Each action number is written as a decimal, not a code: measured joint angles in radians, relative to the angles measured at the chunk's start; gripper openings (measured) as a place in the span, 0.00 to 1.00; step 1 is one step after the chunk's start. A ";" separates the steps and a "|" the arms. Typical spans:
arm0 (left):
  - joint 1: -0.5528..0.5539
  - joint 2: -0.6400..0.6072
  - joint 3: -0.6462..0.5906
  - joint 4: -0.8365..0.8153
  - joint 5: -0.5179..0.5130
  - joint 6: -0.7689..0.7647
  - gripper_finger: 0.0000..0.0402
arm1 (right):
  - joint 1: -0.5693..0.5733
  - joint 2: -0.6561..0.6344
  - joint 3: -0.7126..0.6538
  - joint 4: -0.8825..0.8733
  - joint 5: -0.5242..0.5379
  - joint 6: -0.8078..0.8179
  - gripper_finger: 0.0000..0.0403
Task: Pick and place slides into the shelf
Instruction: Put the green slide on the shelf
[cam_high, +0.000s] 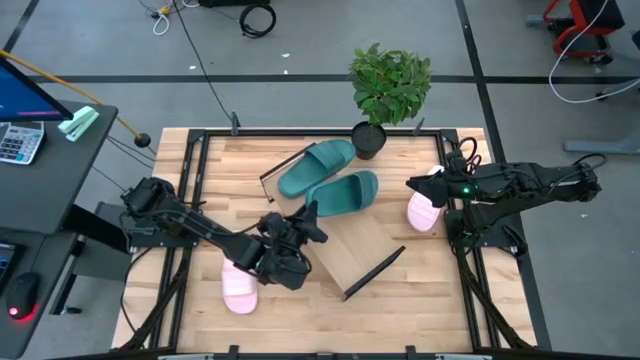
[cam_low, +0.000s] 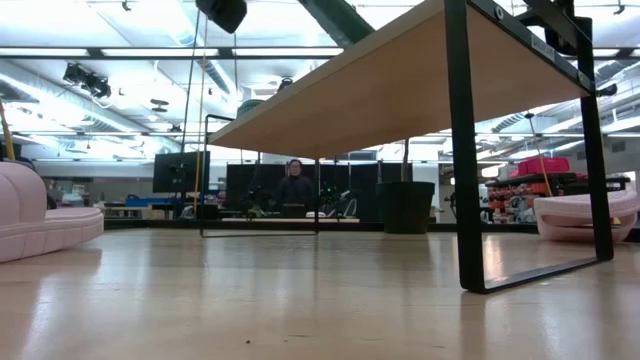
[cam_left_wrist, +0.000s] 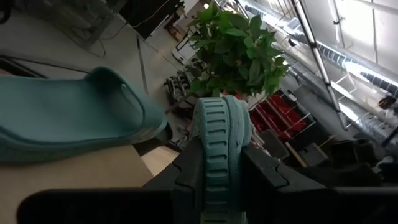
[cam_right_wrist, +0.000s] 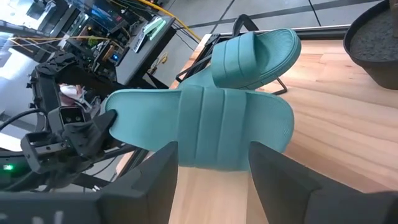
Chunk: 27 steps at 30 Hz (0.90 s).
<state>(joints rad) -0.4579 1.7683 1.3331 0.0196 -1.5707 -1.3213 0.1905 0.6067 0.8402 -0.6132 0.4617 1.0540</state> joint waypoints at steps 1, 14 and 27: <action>0.001 0.000 0.000 -0.006 0.000 0.002 0.19 | 0.000 0.000 0.000 0.000 -0.001 0.000 0.50; 0.001 0.000 0.000 -0.097 0.000 0.021 0.19 | 0.000 0.000 0.000 0.000 -0.024 -0.001 0.50; -0.004 0.000 0.000 -0.129 0.000 0.028 0.30 | 0.000 0.000 0.000 0.000 -0.023 -0.002 0.50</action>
<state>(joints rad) -0.4616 1.7683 1.3331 -0.1089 -1.5705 -1.2932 0.1905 0.6067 0.8406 -0.6132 0.4385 1.0519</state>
